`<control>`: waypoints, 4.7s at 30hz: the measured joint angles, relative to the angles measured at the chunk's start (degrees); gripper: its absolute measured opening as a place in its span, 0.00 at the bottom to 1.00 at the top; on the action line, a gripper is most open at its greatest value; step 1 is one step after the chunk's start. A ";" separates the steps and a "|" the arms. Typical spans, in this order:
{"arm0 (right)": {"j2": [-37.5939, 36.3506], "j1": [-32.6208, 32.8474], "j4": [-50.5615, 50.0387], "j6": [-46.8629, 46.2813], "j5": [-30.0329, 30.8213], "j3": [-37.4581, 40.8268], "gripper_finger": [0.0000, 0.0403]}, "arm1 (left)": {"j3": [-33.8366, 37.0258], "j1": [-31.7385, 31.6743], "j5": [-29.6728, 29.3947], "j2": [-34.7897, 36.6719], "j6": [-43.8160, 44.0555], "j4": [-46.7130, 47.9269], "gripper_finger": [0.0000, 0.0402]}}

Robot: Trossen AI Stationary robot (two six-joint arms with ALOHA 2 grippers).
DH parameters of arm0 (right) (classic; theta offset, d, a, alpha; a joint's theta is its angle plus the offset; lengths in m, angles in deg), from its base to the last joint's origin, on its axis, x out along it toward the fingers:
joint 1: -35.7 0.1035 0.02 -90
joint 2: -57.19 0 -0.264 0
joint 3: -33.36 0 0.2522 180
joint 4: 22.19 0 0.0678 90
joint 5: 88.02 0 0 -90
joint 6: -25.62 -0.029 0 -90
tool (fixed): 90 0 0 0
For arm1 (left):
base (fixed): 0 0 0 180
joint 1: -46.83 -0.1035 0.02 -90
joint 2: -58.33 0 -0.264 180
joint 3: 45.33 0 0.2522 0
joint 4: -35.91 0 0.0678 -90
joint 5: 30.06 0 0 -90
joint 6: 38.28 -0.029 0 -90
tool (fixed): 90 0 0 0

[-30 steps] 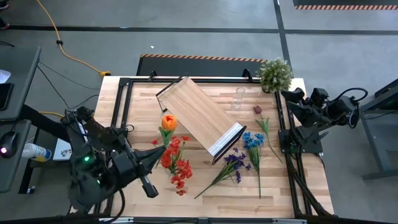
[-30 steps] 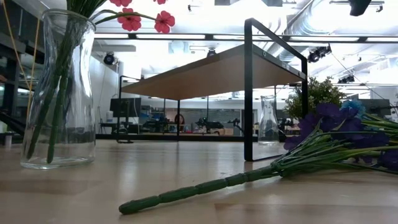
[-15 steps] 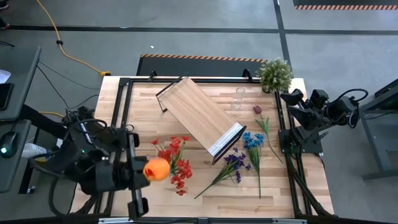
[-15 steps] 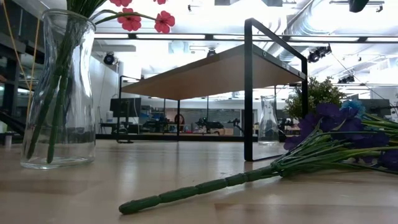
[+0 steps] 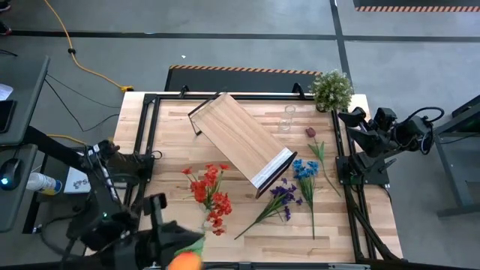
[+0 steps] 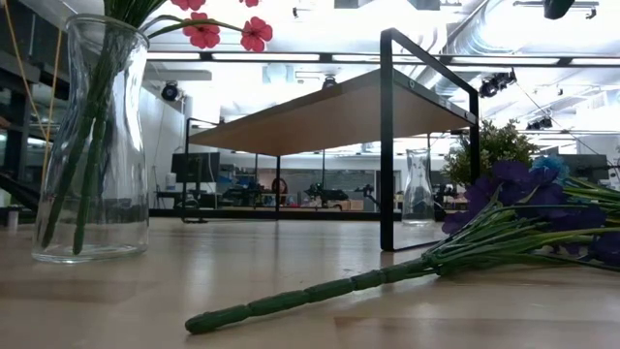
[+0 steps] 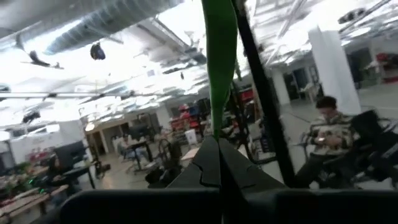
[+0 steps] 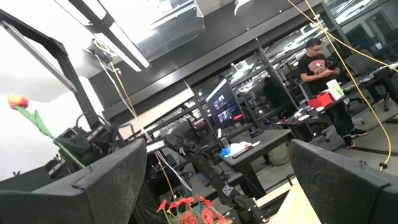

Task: Pick and place flowers into a vace then onto a shelf
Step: Put the orange tulip into the bottom transparent vase

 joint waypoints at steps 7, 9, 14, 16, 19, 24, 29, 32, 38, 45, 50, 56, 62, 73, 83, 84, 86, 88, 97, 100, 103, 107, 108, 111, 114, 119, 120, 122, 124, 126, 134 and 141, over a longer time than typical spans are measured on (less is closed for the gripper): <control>0.00 0.01 0.20 -0.11 0.04 0.00 0.95 | 0.08 1.93 1.21 -4.49 -7.54 -11.27 0.05; 0.00 -0.01 0.33 -0.14 0.03 0.01 0.95 | -0.13 2.38 1.53 -5.76 -9.59 -15.33 0.05; 0.00 0.00 0.34 0.05 0.02 0.01 0.95 | -0.02 3.86 1.16 -8.81 -18.98 -27.06 0.05; 0.00 -0.01 0.34 0.09 0.03 0.00 0.95 | 0.31 3.89 0.89 -9.87 -22.37 -32.42 0.05; 0.00 -0.01 0.34 0.15 0.02 -0.01 0.95 | 3.94 3.88 0.90 -10.30 -26.65 -41.85 0.05; 0.00 0.00 0.34 0.23 0.00 0.00 0.95 | 11.25 4.23 1.07 -10.00 -32.36 -54.99 0.05; 0.00 0.01 0.36 -0.14 0.00 0.01 0.95 | 12.35 4.95 -0.91 -8.94 -32.47 -55.06 0.05; 0.00 -0.01 0.52 -0.15 -0.03 0.00 0.95 | 12.33 4.93 -2.99 -9.08 -33.42 -55.07 0.05; 0.00 0.01 0.71 -0.16 -0.03 0.00 0.95 | 12.83 4.89 -8.02 -9.14 -34.04 -55.13 0.05; 0.00 -0.01 0.71 -1.30 -0.03 0.01 0.95 | 17.62 4.47 -10.80 -9.01 -29.85 -55.17 0.05; 0.00 -0.01 0.74 -1.80 -0.03 0.01 0.95 | 19.01 4.49 -12.74 -8.99 -27.55 -55.22 0.05; 0.00 0.01 0.74 -2.96 -0.87 0.01 0.95 | 22.42 4.49 -13.20 -8.97 -24.15 -55.24 0.05; 0.00 0.01 0.74 -3.73 -2.12 0.01 0.95 | 25.58 4.47 -14.93 -8.96 -22.24 -55.28 0.05; 0.00 0.01 0.71 -6.24 -2.17 0.01 0.95 | 36.03 4.01 -18.42 -4.99 -20.11 -55.26 0.05; 1.17 0.01 0.80 -6.21 -1.60 0.01 0.95 | 57.15 4.14 -7.75 7.41 -4.42 -55.28 0.05; 1.55 0.01 0.80 -6.21 -1.53 0.00 0.95 | 58.91 4.12 -6.77 8.68 -2.91 -55.28 0.05; 2.54 0.01 0.83 -6.21 -1.36 0.01 0.95 | 61.87 4.10 -5.10 10.85 -0.54 -55.30 0.05; 3.68 0.01 0.84 -6.21 -1.29 0.01 0.95 | 63.80 4.08 -3.77 12.04 0.88 -55.30 0.05; 9.49 0.01 2.69 -6.23 -1.30 0.01 0.95 | 67.33 3.60 -4.00 12.91 3.96 -55.30 0.05; 10.58 0.01 4.89 -6.08 -1.49 0.01 0.95 | 68.48 3.36 -3.90 12.91 5.66 -55.30 0.05; 10.82 0.01 7.04 -4.31 -1.55 0.01 0.95 | 69.77 3.31 -4.13 12.91 7.81 -55.30 0.05; 10.78 0.01 8.83 -2.23 -1.51 0.01 0.95 | 70.36 3.33 -3.58 12.91 9.22 -55.30 0.05; 10.78 0.01 8.97 -2.12 -1.49 0.01 0.95 | 70.36 3.33 -3.58 12.91 9.19 -55.30 0.05; 10.78 0.01 8.96 -2.12 -1.49 0.01 0.95 | 70.36 3.32 -1.89 12.91 8.18 -55.30 0.05; 10.78 0.01 8.98 -2.08 -1.49 0.01 0.95 | 70.37 3.32 -2.05 12.89 7.48 -55.30 0.05; 10.76 0.01 8.98 -2.06 -1.66 0.01 0.95 | 72.87 0.36 0.51 12.80 11.20 -55.30 0.05; 10.75 0.01 8.96 -2.06 -1.70 0.01 0.95 | 73.52 -0.33 1.32 12.78 12.38 -55.30 0.05; 10.75 0.01 8.96 -2.01 -1.72 0.00 0.95 | 74.28 -1.54 2.67 12.78 14.42 -55.30 0.05; 10.75 0.01 8.95 -1.71 -1.73 0.01 0.95 | 74.51 -2.28 2.59 12.78 15.52 -55.30 0.05; 10.75 0.01 8.95 -1.38 -1.81 0.01 0.95 | 74.61 -2.44 1.90 12.78 16.08 -55.30 0.05; 10.75 0.01 8.95 -0.45 -2.12 0.01 0.95 | 74.64 -2.26 -2.11 12.73 16.60 -55.17 0.05; 10.73 0.01 8.95 0.32 -2.12 0.01 0.95 | 74.64 -2.30 -6.23 10.52 19.34 -54.65 0.05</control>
